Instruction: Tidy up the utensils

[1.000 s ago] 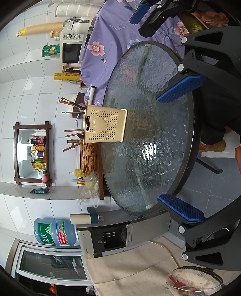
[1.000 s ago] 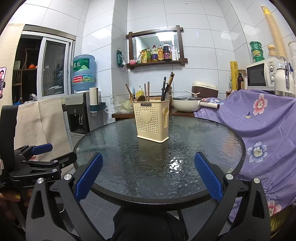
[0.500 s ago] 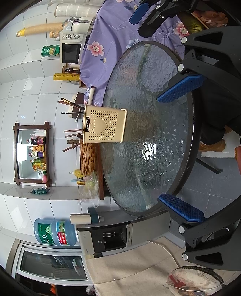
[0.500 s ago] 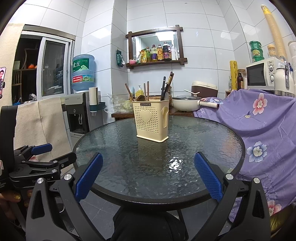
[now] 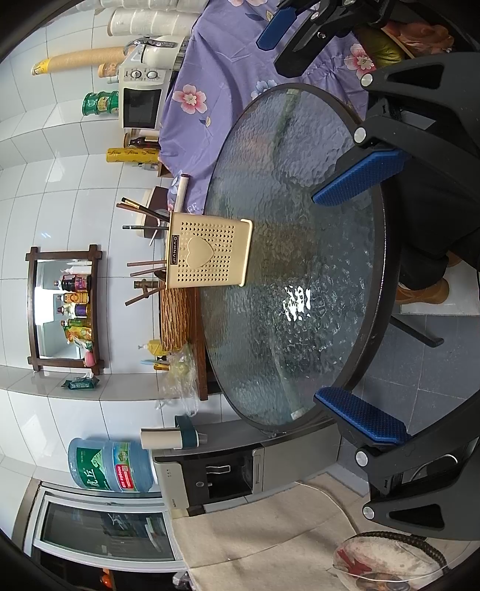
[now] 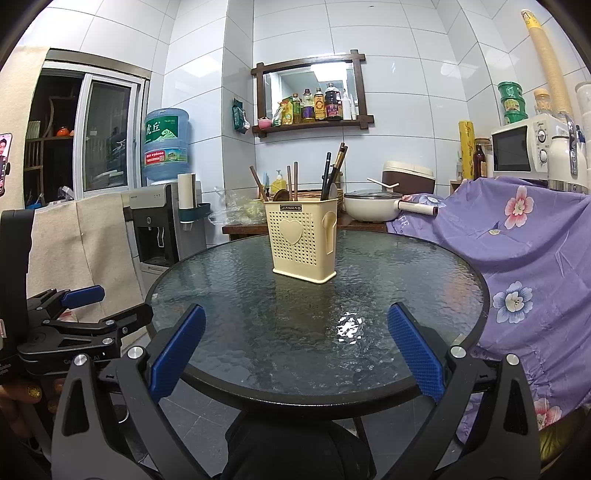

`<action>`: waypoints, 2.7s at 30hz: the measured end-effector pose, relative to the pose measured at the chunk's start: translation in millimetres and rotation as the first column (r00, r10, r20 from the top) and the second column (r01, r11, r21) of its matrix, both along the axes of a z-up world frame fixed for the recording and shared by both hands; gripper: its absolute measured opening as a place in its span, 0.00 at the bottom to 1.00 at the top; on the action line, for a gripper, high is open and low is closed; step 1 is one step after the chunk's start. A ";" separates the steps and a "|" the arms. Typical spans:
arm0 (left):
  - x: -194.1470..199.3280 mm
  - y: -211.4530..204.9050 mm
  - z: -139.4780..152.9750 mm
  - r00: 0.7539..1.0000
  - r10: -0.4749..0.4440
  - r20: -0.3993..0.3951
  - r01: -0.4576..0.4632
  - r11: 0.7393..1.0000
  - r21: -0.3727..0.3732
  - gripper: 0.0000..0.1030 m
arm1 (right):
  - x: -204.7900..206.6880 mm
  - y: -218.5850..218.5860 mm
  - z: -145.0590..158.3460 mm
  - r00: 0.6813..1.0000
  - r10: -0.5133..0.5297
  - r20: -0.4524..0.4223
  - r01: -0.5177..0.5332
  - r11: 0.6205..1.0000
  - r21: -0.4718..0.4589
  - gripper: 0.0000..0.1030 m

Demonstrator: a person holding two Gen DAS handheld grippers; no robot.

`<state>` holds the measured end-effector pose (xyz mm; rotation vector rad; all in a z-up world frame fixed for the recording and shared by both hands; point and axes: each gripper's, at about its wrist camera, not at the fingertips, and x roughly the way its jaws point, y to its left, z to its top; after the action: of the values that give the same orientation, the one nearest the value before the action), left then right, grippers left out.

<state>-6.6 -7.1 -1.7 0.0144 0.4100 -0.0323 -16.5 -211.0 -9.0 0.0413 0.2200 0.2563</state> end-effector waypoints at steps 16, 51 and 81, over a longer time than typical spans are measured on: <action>-1.1 -0.1 1.3 1.000 0.004 -0.002 -0.004 1.000 -0.003 0.94 | -0.5 -0.3 3.3 1.000 0.001 -0.005 -0.001 1.000 0.002 0.94; -0.6 -0.5 0.7 1.000 0.002 -0.007 -0.002 1.000 0.002 0.94 | 0.0 2.1 2.6 1.000 0.008 -0.013 -0.008 1.000 0.001 0.94; -1.8 -1.5 2.6 1.000 -0.009 -0.005 0.009 1.000 -0.006 0.94 | 2.2 5.5 0.2 0.999 0.033 -0.022 -0.033 0.999 -0.004 0.94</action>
<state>-8.4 -8.6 0.9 0.0104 0.4150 -0.0425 -14.3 -205.5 -8.8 0.0367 0.2434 0.2886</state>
